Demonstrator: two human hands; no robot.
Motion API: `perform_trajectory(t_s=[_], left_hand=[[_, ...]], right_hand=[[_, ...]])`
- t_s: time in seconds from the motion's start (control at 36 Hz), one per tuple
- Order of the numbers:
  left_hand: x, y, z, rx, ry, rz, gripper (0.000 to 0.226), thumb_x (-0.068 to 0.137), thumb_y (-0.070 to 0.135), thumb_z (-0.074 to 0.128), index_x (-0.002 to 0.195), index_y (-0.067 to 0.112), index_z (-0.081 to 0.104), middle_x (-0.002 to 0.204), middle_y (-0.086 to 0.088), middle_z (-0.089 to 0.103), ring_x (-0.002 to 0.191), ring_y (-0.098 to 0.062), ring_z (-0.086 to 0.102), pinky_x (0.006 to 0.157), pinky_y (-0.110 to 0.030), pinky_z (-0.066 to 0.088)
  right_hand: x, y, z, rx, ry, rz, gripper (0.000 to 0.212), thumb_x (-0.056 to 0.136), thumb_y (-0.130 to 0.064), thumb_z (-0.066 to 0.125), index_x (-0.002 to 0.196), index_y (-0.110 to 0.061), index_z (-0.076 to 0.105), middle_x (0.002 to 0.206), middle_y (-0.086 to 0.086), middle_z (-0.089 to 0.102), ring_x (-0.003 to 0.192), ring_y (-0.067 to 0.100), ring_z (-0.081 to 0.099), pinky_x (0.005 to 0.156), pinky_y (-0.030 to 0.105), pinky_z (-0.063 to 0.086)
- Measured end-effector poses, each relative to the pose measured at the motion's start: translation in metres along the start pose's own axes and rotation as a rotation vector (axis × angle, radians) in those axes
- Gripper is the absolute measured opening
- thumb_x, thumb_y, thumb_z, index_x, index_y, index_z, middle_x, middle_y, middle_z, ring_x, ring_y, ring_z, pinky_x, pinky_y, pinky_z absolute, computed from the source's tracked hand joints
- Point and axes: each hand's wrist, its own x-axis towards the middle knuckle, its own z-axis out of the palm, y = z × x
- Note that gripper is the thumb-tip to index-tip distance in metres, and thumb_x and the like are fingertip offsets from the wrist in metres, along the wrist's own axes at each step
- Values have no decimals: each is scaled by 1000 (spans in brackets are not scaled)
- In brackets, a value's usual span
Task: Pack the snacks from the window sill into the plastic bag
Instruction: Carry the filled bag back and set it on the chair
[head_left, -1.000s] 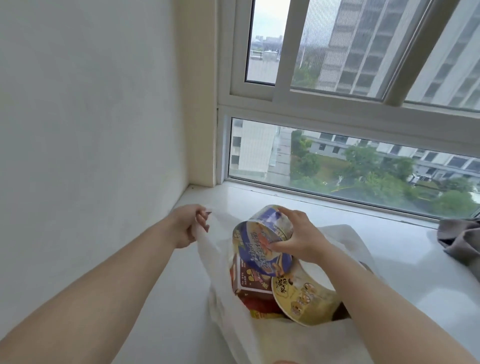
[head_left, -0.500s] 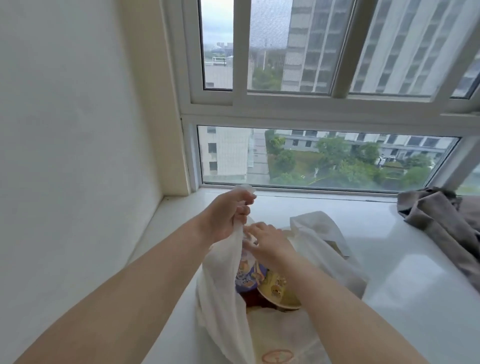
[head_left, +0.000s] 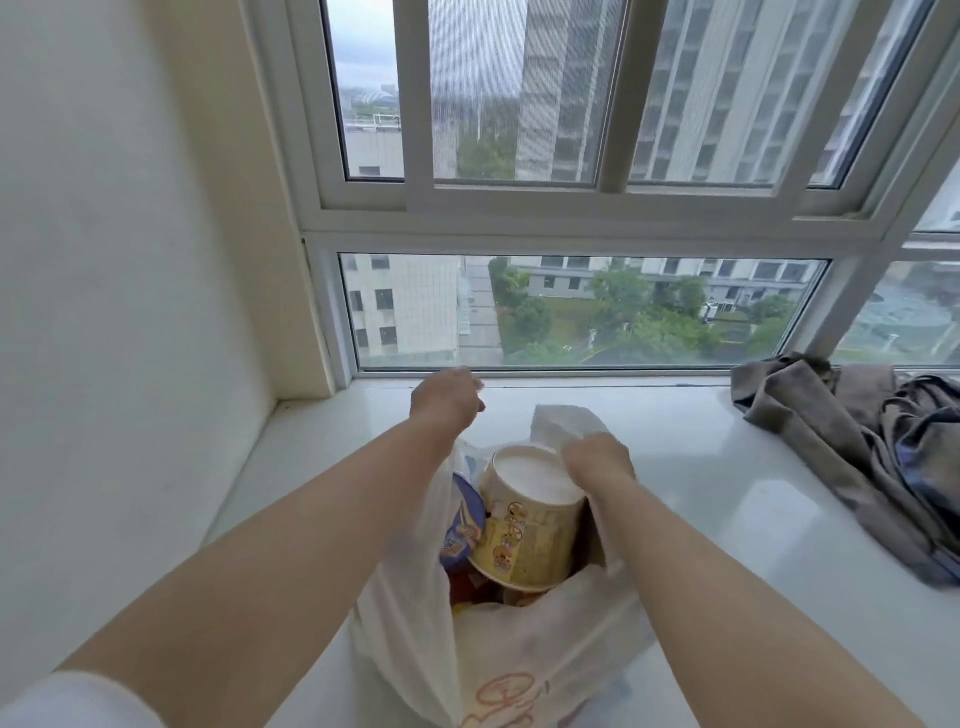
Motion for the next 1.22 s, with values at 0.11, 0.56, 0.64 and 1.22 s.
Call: perform_trajectory(t_s=[0.11, 0.56, 0.64, 1.22], left_hand=[[1, 0, -12, -126, 27, -84, 23, 100, 19, 35, 87, 12, 54, 68, 5, 54, 54, -6, 46, 50, -21, 33], [-67, 26, -65, -233, 168, -265, 30, 98, 13, 38, 77, 8, 59, 43, 6, 44, 36, -1, 36, 29, -10, 19], [-85, 38, -72, -238, 265, -212, 33, 97, 15, 37, 72, 10, 58, 41, 7, 43, 34, 0, 35, 31, -10, 19], [-368, 34, -148, -29, 1081, -94, 34, 95, 23, 44, 66, 17, 60, 47, 5, 44, 42, -10, 38, 35, -16, 24]], right_hand=[[-12, -19, -18, 610, -222, 22, 23, 92, -31, 51, 90, -9, 57, 76, 5, 60, 60, 16, 49, 61, 29, 46], [-61, -79, -68, 576, -168, -223, 26, 87, -4, 42, 63, -8, 51, 50, 4, 50, 29, 10, 42, 33, 15, 28], [-76, -83, -73, 596, -129, -328, 15, 81, -9, 42, 75, -7, 55, 67, 7, 51, 50, 17, 42, 45, 25, 30], [-292, -94, -65, 593, -637, -1098, 37, 88, -18, 52, 52, -15, 59, 33, -4, 52, 27, 2, 40, 35, 16, 33]])
